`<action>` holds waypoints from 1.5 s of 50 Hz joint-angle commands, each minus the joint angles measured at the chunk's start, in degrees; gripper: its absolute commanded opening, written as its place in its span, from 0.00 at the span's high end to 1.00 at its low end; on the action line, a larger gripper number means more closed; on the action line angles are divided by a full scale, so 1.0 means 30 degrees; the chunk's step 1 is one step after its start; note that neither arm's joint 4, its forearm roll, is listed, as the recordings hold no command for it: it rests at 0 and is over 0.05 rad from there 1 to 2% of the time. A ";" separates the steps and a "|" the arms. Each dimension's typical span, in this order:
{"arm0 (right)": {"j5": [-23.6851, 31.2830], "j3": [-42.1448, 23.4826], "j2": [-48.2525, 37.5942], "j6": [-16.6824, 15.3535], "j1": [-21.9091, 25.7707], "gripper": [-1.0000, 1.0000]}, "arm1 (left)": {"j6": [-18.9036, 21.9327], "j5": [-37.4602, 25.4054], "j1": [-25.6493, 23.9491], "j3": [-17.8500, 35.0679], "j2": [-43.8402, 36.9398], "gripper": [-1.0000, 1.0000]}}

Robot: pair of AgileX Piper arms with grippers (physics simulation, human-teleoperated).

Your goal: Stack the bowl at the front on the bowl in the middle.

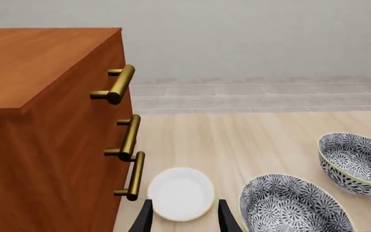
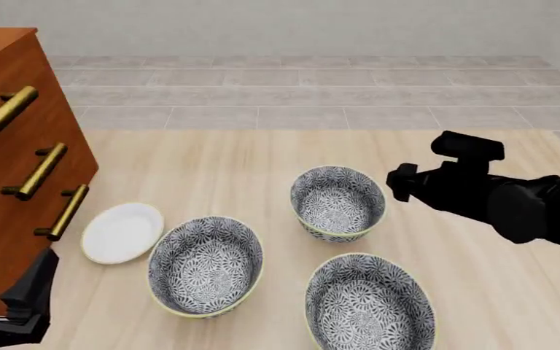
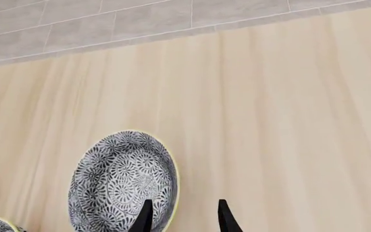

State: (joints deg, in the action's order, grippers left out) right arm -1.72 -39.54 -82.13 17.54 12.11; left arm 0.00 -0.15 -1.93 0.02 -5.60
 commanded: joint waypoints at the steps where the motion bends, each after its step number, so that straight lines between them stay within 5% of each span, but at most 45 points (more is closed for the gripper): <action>1: -0.0278 -0.0557 -0.1390 0.0233 0.0137 0.00 | -0.0031 -0.0039 -0.0127 -0.0001 -0.0008 0.00; 23: -0.1162 -0.0974 -0.3675 -0.0380 0.0311 0.00 | -0.0054 -0.0090 -0.0147 -0.0002 -0.0024 0.00; 75: -0.3091 -0.0951 -0.6835 0.0209 0.1749 0.00 | -0.0213 -0.0847 -0.0072 0.0001 0.0911 0.00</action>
State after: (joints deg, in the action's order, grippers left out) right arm -9.86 -42.36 -100.73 17.91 16.79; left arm -0.59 -2.26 -2.19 0.02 -3.32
